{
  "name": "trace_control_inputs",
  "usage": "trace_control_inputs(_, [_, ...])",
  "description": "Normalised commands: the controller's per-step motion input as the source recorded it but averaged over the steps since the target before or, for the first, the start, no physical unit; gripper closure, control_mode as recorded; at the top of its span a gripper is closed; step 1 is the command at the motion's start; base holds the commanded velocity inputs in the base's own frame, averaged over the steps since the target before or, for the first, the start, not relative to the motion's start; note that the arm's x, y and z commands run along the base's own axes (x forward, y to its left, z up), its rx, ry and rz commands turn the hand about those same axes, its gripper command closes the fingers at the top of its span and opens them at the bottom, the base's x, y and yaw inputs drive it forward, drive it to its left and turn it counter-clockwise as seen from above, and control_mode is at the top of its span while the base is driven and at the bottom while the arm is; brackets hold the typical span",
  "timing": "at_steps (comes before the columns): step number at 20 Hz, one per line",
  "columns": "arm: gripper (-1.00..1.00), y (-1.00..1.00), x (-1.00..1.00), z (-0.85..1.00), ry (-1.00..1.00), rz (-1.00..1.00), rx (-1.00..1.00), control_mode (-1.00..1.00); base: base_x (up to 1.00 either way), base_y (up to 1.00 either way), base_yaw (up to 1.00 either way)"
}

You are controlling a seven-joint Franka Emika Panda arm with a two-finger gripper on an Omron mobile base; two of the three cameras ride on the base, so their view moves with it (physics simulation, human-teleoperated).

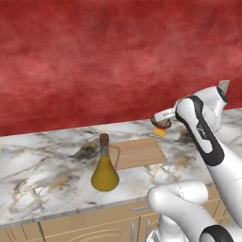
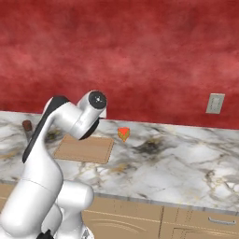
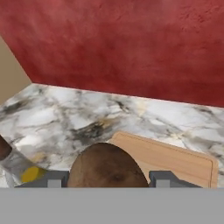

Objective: Retrieve the reheated potato from the microwave, then place the potato, cheese, and condiment on the cutting board.

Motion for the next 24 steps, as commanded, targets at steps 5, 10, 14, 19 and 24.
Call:
trace_control_inputs(5, [1.0, 0.04, 0.35, -0.61, 0.01, 0.0, -0.11, -1.0, 0.0, 0.0, 0.0])
trace_control_inputs(10, [1.0, -0.05, 0.39, -0.49, 0.04, 0.0, -0.01, -1.0, 0.0, 0.0, 0.0])
trace_control_inputs(14, [1.0, 0.07, 0.27, -0.69, 0.09, 0.0, -0.03, -1.0, 0.0, 0.0, 0.0])
trace_control_inputs(19, [1.0, -0.05, 0.28, -0.63, 0.06, 0.02, -0.01, -1.0, 0.0, 0.0, 0.0])
trace_control_inputs(24, [1.0, -0.08, 0.26, -0.55, 0.0, 0.01, -0.02, -1.0, 0.0, 0.0, 0.0])
